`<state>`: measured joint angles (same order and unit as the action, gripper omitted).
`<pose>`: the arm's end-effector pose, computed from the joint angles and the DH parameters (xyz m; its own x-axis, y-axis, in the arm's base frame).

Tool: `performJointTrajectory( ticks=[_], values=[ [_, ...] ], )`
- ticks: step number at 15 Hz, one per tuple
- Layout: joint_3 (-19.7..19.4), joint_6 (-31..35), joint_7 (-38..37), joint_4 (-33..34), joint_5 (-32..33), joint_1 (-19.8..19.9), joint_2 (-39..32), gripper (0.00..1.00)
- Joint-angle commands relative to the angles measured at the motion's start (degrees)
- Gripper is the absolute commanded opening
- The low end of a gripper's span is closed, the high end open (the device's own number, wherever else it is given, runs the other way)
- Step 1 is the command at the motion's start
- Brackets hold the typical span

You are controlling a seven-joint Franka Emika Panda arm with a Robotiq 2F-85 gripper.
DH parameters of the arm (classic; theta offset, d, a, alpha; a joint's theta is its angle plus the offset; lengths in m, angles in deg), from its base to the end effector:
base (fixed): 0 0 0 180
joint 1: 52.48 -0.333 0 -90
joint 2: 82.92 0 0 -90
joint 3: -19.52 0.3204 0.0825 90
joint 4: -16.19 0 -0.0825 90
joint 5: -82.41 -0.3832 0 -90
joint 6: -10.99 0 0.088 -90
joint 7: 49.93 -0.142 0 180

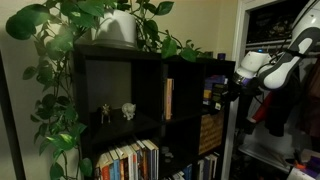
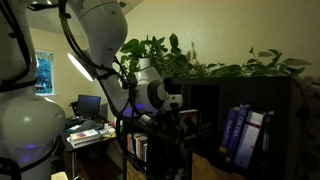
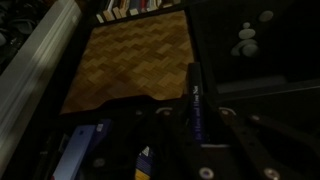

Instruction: Move the black book to the first shelf from the right

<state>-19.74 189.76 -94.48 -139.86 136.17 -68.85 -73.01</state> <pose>0.4240 -0.0957 0.2903 0.8236 -0.2281 0.5194 -0.2603 -0.9655 -0.0112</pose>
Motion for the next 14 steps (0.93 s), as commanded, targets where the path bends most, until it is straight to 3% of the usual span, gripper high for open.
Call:
performJointTrajectory(
  ticks=[1,6,12,13,14],
  values=[
    [-1.47,5.19,0.64,2.68,-1.98,-0.93,-4.75,0.08],
    [-1.94,11.93,3.45,5.70,-5.77,-1.12,-11.74,0.08],
    [2.87,16.29,4.40,9.67,-3.10,3.63,-19.63,0.08],
    [11.18,15.62,15.44,8.69,-14.44,10.03,-19.61,0.08],
    [13.76,15.16,18.11,9.31,-17.44,11.85,-20.30,0.08]
  ],
)
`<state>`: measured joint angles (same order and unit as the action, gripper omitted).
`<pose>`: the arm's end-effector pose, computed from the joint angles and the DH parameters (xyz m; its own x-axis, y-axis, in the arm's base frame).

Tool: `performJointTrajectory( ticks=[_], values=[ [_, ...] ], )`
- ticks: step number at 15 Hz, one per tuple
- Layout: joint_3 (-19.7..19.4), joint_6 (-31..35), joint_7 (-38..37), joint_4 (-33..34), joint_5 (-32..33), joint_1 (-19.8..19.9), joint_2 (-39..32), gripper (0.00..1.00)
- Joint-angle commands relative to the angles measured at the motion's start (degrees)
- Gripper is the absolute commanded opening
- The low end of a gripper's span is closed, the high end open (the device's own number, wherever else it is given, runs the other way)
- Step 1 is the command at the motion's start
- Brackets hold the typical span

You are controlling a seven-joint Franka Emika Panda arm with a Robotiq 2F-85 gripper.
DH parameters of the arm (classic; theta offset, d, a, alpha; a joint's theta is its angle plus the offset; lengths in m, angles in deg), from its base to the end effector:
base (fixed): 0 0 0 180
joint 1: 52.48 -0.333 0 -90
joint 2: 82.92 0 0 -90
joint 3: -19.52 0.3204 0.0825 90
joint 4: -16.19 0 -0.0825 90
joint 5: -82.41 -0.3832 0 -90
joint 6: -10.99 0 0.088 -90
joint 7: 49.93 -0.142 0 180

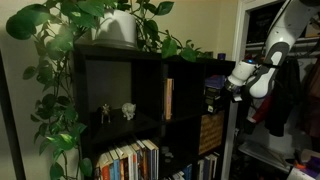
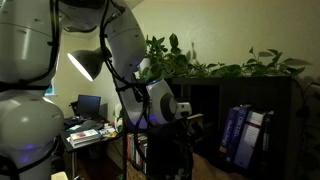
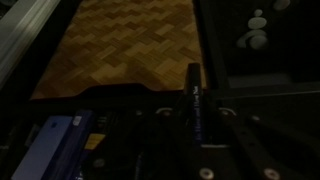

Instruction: Move the black book to the first shelf from the right

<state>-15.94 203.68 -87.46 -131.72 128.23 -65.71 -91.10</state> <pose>0.4769 -0.1087 0.2516 0.8147 -0.1371 0.5635 -0.1837 -0.9826 0.0264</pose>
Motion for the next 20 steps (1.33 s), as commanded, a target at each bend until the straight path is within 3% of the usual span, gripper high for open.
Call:
performJointTrajectory(
  ticks=[1,2,11,20],
  values=[
    [9.21,1.18,4.44,3.78,-1.64,9.16,-3.90,0.08],
    [12.30,0.94,6.27,4.72,-2.40,12.13,-4.67,0.08],
    [27.21,-0.57,6.76,14.36,1.17,29.94,-9.81,0.08],
    [43.52,-7.21,11.38,21.73,2.27,47.32,-14.24,0.08]
  ],
)
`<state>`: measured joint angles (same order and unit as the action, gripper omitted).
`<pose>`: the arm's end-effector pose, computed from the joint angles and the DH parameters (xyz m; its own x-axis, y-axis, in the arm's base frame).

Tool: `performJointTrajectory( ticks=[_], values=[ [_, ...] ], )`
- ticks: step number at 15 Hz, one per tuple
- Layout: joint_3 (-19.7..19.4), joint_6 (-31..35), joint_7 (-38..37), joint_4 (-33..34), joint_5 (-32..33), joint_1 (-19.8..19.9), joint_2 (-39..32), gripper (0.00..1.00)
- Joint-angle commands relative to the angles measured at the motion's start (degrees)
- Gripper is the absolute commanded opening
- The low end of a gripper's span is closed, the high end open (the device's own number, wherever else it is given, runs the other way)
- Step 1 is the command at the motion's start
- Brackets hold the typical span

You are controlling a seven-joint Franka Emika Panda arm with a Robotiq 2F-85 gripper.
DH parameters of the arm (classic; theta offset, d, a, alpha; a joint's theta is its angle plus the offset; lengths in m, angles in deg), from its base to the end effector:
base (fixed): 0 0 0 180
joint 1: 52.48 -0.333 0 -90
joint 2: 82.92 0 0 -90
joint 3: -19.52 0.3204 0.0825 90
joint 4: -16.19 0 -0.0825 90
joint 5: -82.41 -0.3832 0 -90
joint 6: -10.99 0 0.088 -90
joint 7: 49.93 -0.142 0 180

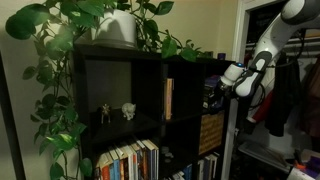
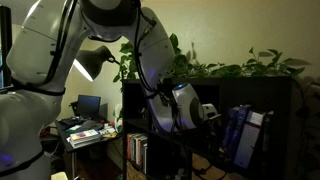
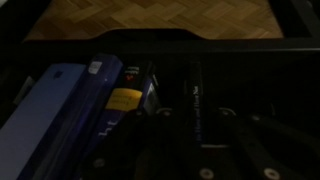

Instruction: Move the black book to the first shelf from the right

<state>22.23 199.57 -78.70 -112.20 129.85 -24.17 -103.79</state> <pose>0.5630 -0.1817 0.2454 0.7994 -0.0497 0.5987 -0.1274 -0.9879 0.0880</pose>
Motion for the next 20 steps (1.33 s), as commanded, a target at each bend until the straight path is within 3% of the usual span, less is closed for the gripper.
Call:
performJointTrajectory(
  ticks=[1,2,3,8,11,13,20],
  values=[
    [7.60,-4.19,3.63,2.57,0.10,7.83,-1.79,0.07],
    [10.54,-5.89,4.40,2.50,-0.84,10.30,-1.79,0.43],
    [12.24,-7.49,4.93,2.33,-1.54,11.73,-1.27,0.44],
    [23.27,-14.29,12.08,-0.07,-9.84,21.86,0.21,0.75],
    [32.31,-18.60,17.05,-2.40,-17.72,29.61,1.22,0.94],
    [38.03,-21.39,20.59,-3.95,-22.96,34.85,2.16,1.00],
    [57.51,-28.70,30.50,-8.15,-38.44,53.47,4.94,1.00]
  ],
)
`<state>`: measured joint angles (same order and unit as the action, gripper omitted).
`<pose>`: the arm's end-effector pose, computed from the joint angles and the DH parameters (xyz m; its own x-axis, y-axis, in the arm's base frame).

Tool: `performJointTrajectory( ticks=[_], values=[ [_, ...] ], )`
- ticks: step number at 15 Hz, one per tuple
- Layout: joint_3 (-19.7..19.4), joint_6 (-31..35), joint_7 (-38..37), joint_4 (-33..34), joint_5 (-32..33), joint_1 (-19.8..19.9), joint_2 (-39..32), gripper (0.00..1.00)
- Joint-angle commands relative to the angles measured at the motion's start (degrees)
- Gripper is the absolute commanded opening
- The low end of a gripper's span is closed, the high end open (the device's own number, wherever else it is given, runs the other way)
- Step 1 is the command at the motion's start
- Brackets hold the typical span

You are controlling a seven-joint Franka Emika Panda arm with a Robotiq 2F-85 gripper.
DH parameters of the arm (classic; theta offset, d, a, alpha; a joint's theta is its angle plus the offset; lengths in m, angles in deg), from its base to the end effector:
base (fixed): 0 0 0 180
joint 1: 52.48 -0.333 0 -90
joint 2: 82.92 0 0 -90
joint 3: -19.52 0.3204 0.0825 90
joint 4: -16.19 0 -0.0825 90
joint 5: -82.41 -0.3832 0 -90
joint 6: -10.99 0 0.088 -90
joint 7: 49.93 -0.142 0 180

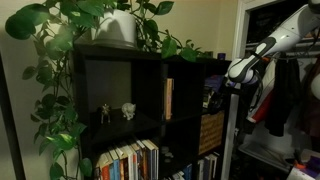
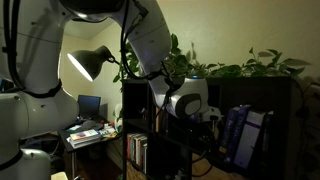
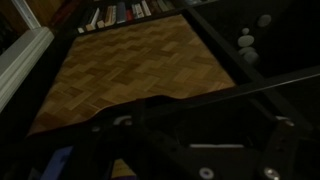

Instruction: Move the black book to the first shelf from the right

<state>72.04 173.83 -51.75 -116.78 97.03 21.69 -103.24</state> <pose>0.5273 -0.1917 0.2533 0.9083 -0.2582 0.3292 -0.2234 -0.9646 -0.1403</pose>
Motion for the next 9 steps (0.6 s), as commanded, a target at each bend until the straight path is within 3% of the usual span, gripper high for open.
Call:
performJointTrajectory(
  ticks=[1,6,7,9],
  values=[
    [10.83,-3.95,4.93,-3.99,-7.55,10.47,4.60,1.00],
    [23.94,-10.90,8.71,-5.94,-10.78,22.61,9.55,1.00],
    [19.34,-8.21,6.57,-3.67,-8.66,17.94,3.83,1.00],
    [20.11,-8.60,6.63,-3.68,-8.64,18.54,4.34,1.00]
  ],
)
